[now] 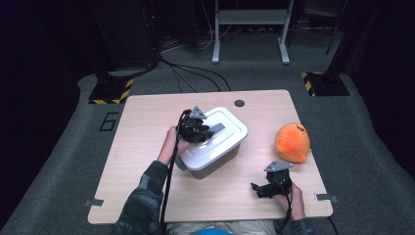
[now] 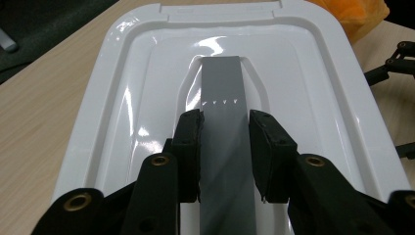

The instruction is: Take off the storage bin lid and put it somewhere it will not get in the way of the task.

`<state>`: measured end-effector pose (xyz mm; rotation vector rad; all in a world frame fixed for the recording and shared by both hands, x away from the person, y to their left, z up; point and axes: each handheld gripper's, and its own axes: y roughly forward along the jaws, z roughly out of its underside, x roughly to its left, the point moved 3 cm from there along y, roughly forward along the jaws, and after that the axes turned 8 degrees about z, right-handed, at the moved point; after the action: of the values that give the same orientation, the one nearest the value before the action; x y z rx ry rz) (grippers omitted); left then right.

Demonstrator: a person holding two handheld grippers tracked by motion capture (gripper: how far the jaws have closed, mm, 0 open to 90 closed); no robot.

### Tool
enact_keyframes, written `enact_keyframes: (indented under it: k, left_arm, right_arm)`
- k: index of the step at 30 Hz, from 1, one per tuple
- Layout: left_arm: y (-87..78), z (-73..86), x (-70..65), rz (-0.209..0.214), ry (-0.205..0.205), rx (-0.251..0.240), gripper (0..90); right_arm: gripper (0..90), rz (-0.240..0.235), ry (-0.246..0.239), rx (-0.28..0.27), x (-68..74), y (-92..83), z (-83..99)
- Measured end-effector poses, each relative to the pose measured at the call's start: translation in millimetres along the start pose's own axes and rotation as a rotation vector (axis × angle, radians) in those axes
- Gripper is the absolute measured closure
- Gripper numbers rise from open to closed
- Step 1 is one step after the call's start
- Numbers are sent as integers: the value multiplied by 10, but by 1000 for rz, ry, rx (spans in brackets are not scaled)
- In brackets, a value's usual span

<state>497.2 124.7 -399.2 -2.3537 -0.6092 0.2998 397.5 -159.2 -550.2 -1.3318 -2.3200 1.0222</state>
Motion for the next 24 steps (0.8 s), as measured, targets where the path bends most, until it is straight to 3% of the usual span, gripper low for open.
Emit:
enact_keyframes:
  k: [24]
  left_arm:
    - [-223,-77,12,-41,-6,-28,664]
  right_arm:
    - [11,4,5,-3,2,3,-3]
